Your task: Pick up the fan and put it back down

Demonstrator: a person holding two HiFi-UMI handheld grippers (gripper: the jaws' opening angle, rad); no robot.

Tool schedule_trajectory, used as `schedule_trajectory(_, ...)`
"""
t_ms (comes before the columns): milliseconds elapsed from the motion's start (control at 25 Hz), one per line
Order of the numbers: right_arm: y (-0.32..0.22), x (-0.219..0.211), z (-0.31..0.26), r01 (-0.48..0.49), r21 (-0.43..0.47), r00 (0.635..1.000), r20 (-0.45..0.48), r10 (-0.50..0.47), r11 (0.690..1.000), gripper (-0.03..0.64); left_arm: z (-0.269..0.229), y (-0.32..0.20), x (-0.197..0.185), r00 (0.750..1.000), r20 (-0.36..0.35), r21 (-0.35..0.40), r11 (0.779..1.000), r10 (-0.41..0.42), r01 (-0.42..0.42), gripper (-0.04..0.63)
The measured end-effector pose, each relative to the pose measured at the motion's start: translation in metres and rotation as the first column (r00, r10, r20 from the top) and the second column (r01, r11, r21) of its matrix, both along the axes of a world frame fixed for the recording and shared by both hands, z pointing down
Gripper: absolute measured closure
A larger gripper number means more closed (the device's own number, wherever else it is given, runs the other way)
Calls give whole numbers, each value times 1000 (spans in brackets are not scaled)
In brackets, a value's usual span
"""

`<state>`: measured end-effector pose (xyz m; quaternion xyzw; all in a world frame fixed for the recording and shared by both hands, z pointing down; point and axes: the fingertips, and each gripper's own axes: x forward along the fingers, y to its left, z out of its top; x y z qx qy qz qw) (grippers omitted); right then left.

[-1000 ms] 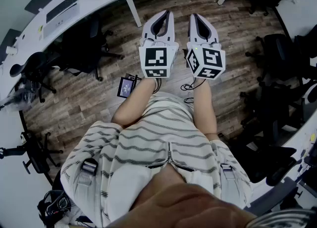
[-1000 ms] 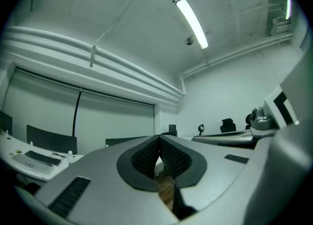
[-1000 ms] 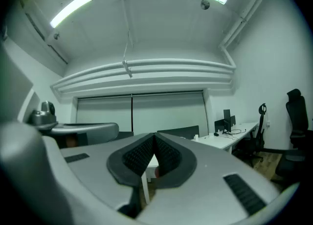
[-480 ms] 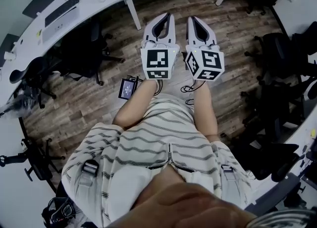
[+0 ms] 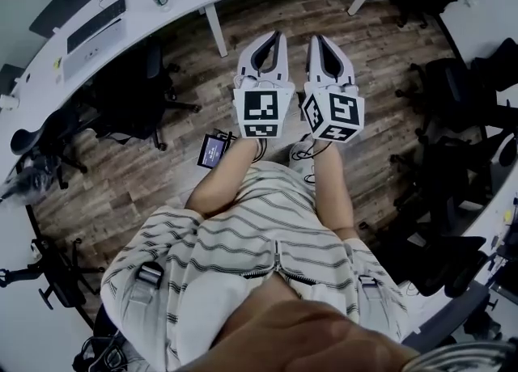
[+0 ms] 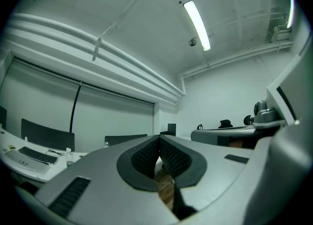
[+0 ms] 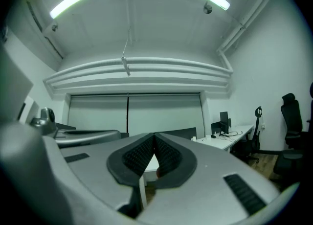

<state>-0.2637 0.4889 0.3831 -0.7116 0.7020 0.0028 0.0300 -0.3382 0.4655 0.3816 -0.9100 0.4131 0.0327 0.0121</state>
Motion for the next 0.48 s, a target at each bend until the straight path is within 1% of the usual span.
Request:
schedule_trajectory(120, -20, 13, 9, 4, -8, 1000, -3, -4, 1000, 606, 8, -17, 13, 1000, 13, 1, 1000, -7, 7, 588)
schedule_trajectory(280, -64, 36, 19, 17, -4, 1000, -18, -18, 1000, 606, 13, -62, 36, 1000, 16, 13, 1000, -24, 24, 588)
schedule_trajectory(480, -130, 85, 23, 52, -3, 999, -12, -52, 999, 606, 11, -120, 85, 999, -2, 38, 998, -49, 49, 588)
